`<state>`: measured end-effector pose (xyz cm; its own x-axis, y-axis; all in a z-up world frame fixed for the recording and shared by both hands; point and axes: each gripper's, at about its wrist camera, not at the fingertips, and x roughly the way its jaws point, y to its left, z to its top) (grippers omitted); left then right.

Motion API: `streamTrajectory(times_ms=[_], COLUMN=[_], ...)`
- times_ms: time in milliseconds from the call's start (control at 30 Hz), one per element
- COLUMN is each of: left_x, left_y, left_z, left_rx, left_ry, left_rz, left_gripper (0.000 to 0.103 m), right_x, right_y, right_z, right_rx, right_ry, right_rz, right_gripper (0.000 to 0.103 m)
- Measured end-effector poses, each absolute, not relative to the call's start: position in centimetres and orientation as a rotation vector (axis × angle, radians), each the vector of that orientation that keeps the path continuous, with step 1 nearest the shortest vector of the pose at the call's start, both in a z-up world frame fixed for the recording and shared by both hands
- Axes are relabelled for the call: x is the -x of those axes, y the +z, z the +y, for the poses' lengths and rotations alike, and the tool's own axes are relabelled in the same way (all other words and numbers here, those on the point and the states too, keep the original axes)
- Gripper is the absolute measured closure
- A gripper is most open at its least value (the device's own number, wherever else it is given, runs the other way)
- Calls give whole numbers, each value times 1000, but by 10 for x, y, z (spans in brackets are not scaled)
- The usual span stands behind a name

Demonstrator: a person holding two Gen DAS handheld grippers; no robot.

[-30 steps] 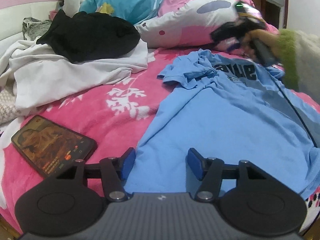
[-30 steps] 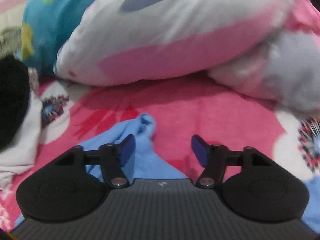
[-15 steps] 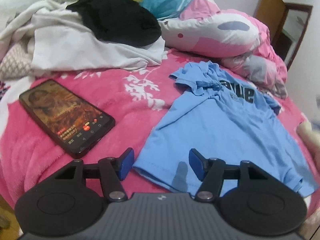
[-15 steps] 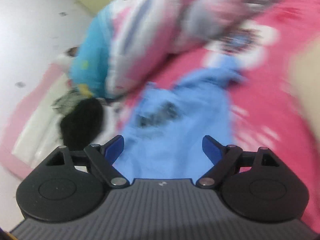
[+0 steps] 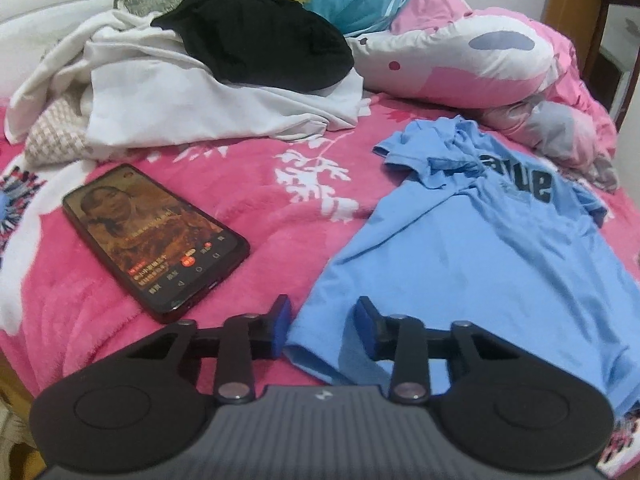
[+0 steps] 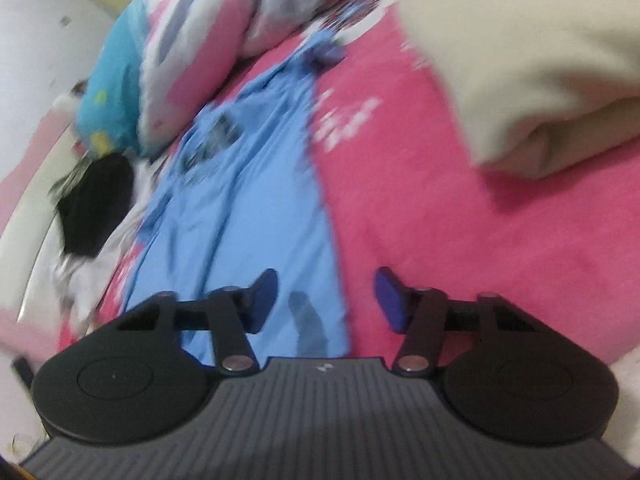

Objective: Fold clothes
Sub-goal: 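Grasp the shirt hem with the left gripper while the right gripper grasps the sleeve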

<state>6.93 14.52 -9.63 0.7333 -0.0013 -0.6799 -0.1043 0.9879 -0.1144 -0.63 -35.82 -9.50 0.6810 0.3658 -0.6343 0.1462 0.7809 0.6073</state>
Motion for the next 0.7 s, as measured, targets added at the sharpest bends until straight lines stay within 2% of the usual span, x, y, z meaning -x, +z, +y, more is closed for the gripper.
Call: streamTrajectory(times_ms=[67,100,167,233,333,467,533,700], left_x=[-69,-70,-71,-70,-61,-44,-35,-26], left_y=[-97,-97,-95,-85,-58,-62,-64,-86], left_z=[142,140,135,135,151,161,166,169], left_rx=[128,117,102,129,282,344,374,406], left_ry=[78,90,110,108,73,71,70,76], left_rz=[742,740,739,740,732,787,814,900], left_gripper=[82,85,98,99,99,99,99,99], right_x=[7,11,17,18,29,60,66,57], right_y=[-97,-97,-98,-93,-40,23,11,-72], right_z=[-346,-345,-343,-351,-367,-390,-395,-405], right_rx=[-652,-638,-611,-647,-623,-601,-621,-778], right_ry=[183,185,190,209,213,236,218,138], right_rz=[853,847,834,811,656,480,534,728], right_gripper=[72,81,100,101,101,101,101,101])
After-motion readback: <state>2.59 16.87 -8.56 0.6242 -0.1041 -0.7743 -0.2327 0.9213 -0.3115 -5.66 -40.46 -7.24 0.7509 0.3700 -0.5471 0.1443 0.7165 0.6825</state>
